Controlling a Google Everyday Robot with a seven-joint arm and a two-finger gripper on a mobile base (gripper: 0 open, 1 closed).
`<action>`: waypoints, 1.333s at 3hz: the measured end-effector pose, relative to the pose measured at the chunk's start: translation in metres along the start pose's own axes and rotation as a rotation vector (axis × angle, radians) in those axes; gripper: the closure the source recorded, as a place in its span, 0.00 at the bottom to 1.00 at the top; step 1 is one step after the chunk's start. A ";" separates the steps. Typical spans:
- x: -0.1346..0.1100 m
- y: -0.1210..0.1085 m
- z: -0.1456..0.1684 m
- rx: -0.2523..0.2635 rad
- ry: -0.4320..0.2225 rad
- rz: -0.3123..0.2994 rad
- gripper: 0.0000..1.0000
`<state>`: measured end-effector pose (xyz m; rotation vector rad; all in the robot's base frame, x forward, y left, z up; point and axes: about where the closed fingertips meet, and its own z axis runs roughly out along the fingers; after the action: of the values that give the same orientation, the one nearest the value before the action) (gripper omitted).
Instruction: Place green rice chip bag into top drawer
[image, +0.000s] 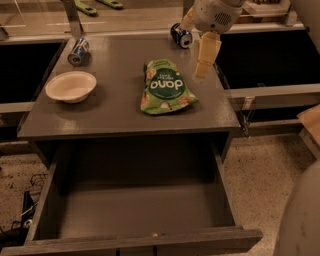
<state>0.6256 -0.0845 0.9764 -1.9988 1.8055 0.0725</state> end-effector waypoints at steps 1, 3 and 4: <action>-0.014 -0.015 0.021 -0.011 -0.043 -0.024 0.00; -0.022 -0.024 0.073 -0.088 -0.057 -0.039 0.00; -0.018 -0.021 0.083 -0.088 -0.070 -0.017 0.00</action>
Offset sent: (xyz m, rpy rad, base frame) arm 0.0388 0.0489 -0.0440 0.0365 0.0815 0.1069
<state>0.6640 -0.0376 0.9138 -2.0453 1.7687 0.2176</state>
